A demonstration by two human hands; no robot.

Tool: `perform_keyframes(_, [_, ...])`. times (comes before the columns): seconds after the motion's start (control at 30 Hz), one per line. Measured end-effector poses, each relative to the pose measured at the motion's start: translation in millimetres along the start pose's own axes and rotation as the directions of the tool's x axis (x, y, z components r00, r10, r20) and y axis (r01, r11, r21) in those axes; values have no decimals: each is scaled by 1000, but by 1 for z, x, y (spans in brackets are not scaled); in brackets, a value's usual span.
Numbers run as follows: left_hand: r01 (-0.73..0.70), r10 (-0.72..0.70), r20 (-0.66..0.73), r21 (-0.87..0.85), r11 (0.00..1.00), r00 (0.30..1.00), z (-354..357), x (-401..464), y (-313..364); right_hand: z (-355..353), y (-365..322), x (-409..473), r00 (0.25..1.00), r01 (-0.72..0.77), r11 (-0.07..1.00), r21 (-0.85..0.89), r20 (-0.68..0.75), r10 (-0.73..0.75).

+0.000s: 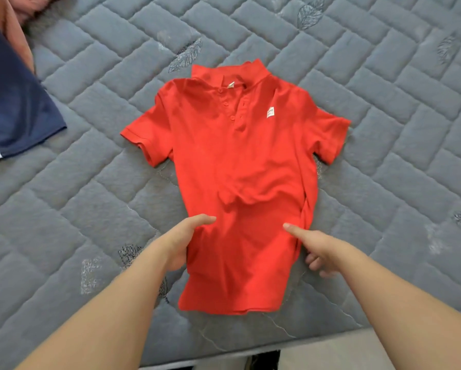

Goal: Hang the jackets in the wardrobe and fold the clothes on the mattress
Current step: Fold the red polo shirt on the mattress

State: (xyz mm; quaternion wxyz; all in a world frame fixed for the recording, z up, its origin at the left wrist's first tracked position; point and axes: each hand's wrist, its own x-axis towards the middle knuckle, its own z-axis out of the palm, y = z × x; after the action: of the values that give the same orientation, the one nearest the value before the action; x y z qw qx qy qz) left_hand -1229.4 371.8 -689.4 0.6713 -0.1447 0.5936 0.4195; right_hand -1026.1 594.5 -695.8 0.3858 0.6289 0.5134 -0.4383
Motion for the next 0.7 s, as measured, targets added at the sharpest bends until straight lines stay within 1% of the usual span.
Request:
perform_keyframes(0.07, [19,-13,72,-74,997,997,-6,-10,-7,17,5,7,977,174,984,23,-132,-170])
perform_keyframes(0.1, [12,-1,97,-117,993,995,-9,-15,-9,25,6,11,955,254,964,78,-177,-237])
perform_keyframes(0.17, [-18,36,80,-219,976,996,-18,-21,-13,38,6,8,922,367,889,275,-233,-308])
perform_keyframes(0.2, [-31,38,24,-223,974,999,-23,-25,-15,41,6,5,914,396,833,385,-251,-318])
perform_keyframes(0.23, [-46,34,-80,-154,987,996,-27,-28,-17,42,7,2,913,406,773,487,-254,-319])
perform_keyframes(0.27, [-41,44,-221,21,999,974,-31,-31,-20,43,9,-1,918,397,731,555,-237,-319])
perform_keyframes(0.3, [18,90,-356,288,957,930,-36,-33,-23,44,12,-4,923,383,724,574,-210,-323])
perform_keyframes(0.33, [131,184,-474,556,821,861,-42,-34,-26,45,15,-7,928,370,756,540,-184,-322])
perform_keyframes(0.37, [273,278,-539,728,629,795,-46,-37,-26,46,19,-9,935,355,807,471,-165,-315])
perform_keyframes(0.4, [384,310,-575,775,501,757,-49,-42,-26,45,23,-10,940,339,868,364,-158,-301])
perform_keyframes(0.47, [524,273,-629,766,372,728,-49,-49,-25,37,32,-13,956,261,962,83,-163,-245])
perform_keyframes(0.5, [573,270,-641,766,291,719,-46,-51,-24,30,35,-15,963,189,974,-127,-168,-209])
perform_keyframes(0.53, [604,302,-638,769,208,708,-41,-50,-23,23,37,-19,971,101,928,-359,-168,-171])
perform_keyframes(0.57, [612,357,-615,779,137,703,-35,-48,-23,17,38,-24,979,32,820,-571,-148,-142])
perform_keyframes(0.6, [595,419,-576,798,100,702,-26,-47,-22,11,37,-29,988,-14,698,-716,-119,-102])
perform_keyframes(0.63, [554,473,-525,828,89,708,-18,-46,-21,7,32,-35,994,-54,599,-799,-100,-44])
perform_keyframes(0.67, [495,490,-458,867,60,742,-10,-42,-21,4,23,-40,995,-93,532,-842,-95,24])
perform_keyframes(0.7, [435,443,-404,900,35,800,-6,-34,-20,3,11,-45,991,-130,479,-868,-105,79])
